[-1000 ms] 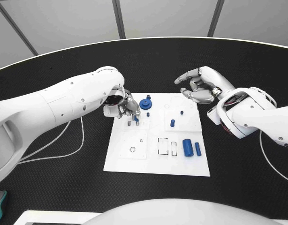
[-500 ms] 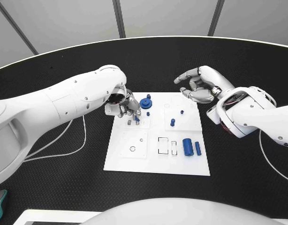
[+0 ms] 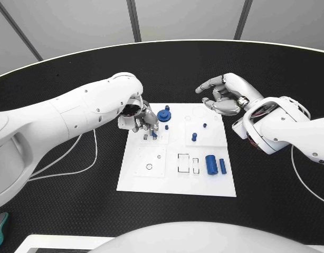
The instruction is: Assemble the parts on the task board
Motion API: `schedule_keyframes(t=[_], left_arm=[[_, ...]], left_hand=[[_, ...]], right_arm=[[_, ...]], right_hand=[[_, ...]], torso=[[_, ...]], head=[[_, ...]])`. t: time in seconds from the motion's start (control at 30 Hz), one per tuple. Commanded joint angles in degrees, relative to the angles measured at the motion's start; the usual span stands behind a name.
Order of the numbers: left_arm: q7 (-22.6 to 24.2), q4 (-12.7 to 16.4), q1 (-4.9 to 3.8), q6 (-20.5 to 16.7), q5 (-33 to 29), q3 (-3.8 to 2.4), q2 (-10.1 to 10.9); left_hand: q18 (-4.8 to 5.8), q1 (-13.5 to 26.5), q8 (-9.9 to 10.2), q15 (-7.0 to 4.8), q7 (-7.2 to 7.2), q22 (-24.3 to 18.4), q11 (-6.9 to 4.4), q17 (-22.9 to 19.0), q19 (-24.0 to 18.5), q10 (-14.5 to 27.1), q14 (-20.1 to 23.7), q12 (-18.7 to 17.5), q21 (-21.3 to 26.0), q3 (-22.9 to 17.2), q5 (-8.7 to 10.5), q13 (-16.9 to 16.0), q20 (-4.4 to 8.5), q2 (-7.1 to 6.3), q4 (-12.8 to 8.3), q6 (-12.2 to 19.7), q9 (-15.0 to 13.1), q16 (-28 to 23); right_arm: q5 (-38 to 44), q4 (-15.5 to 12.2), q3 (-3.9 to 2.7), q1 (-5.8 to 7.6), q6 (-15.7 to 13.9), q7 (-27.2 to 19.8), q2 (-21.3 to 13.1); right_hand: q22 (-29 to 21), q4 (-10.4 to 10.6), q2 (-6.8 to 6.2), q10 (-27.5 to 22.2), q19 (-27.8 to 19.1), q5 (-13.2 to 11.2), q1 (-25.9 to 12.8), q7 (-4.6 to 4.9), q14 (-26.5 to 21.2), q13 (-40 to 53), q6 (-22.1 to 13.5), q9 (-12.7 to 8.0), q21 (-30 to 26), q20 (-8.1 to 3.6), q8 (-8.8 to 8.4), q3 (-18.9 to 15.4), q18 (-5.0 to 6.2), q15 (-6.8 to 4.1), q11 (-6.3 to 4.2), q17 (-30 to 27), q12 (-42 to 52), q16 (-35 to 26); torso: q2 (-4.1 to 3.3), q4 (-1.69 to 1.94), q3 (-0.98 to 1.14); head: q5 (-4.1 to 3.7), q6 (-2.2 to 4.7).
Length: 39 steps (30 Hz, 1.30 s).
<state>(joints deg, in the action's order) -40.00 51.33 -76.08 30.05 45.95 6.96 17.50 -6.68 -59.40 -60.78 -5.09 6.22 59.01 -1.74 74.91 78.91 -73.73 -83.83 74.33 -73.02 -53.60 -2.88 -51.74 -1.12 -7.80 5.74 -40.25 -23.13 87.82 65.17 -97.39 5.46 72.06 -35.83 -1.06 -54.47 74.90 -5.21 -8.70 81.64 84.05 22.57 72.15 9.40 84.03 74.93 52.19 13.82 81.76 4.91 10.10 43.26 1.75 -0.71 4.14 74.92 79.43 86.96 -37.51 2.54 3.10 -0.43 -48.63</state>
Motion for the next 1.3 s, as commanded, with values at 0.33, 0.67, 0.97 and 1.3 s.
schedule_keyframes(t=[0.33, 0.67, 0.97, 1.3], left_arm=[[-2.06, -0.25, 0.19, 0.31, 1.0, 0.01, -0.15], [-2.12, -0.43, 0.31, 1.22, 1.33, 0.01, -0.24], [-2.11, -0.51, 0.42, 1.47, 1.38, 0.02, -0.31], [-2.11, -0.41, 0.58, 2.03, 1.38, 0.03, -0.4]], left_hand=[[0.63, -2.75, -0.35, -0.12, -4.01, 0.14, -0.17, 10.48, 0.21, -0.19, -5.06, 0.45, -0.37, 0.01, -0.05, -0.23, 0.03, 1.87, -0.8, -4.01, -0.1, 0.48], [0.64, -2.96, -0.37, -0.13, -4.02, 0.2, -0.18, 10.7, 0.23, -0.31, -5.11, 0.55, -0.41, 0.02, -0.06, -0.45, 0.03, 1.87, -1.15, -4.06, -0.14, 0.57], [0.67, -3.04, -0.38, -0.13, -4.02, 0.34, -0.19, 10.74, 0.28, -0.39, -5.12, 0.63, -0.49, 0.02, -0.06, -0.63, 0.03, 1.86, -1.27, -4.07, -0.15, 0.58], [0.69, -3.08, -0.38, -0.13, -4.01, 0.41, -0.19, 10.87, 0.3, -0.41, -5.15, 0.64, -0.53, 0.03, -0.06, -0.67, 0.04, 1.87, -1.36, -4.09, -0.16, 0.63]], right_arm=[[0.0, 0.02, 0.0, 0.0, 0.05, -0.01, 0.07], [0.0, 0.09, 0.0, 0.0, 0.07, -0.04, 0.21], [0.0, 0.12, 0.0, 0.0, 0.1, -0.05, 0.29], [0.0, 0.16, 0.0, 0.0, 0.13, -0.05, 0.32]], right_hand=[[8.02, -0.17, -0.45, -0.12, 2.3, 0.23, 0.18, 0.13, 4.48, 4.63, 0.41, -0.05, -0.33, 0.36, -0.27, 0.07, 0.58, 0.33, 0.05, 8.69, -0.18, -0.24], [8.0, -0.33, -0.47, -0.11, 2.28, 0.22, 0.22, 0.14, 4.48, 4.62, 0.47, -0.1, -0.37, 0.36, -0.33, 0.23, 0.59, 0.32, 0.05, 8.7, -0.19, -0.24], [8.0, -0.33, -0.47, -0.11, 2.28, 0.22, 0.22, 0.14, 4.48, 4.62, 0.47, -0.1, -0.37, 0.36, -0.33, 0.23, 0.59, 0.32, 0.05, 8.7, -0.19, -0.24], [8.0, -0.33, -0.47, -0.11, 2.28, 0.22, 0.22, 0.14, 4.48, 4.62, 0.47, -0.1, -0.37, 0.36, -0.33, 0.23, 0.59, 0.32, 0.05, 8.7, -0.19, -0.24]], torso=[[-0.03, -0.02, -0.04], [0.03, -0.02, -0.02], [0.03, -0.01, -0.01], [0.04, 0.02, 0.01]], head=[[0.0, -0.24], [0.01, -0.5], [-0.03, -0.6], [-0.1, -0.74]])
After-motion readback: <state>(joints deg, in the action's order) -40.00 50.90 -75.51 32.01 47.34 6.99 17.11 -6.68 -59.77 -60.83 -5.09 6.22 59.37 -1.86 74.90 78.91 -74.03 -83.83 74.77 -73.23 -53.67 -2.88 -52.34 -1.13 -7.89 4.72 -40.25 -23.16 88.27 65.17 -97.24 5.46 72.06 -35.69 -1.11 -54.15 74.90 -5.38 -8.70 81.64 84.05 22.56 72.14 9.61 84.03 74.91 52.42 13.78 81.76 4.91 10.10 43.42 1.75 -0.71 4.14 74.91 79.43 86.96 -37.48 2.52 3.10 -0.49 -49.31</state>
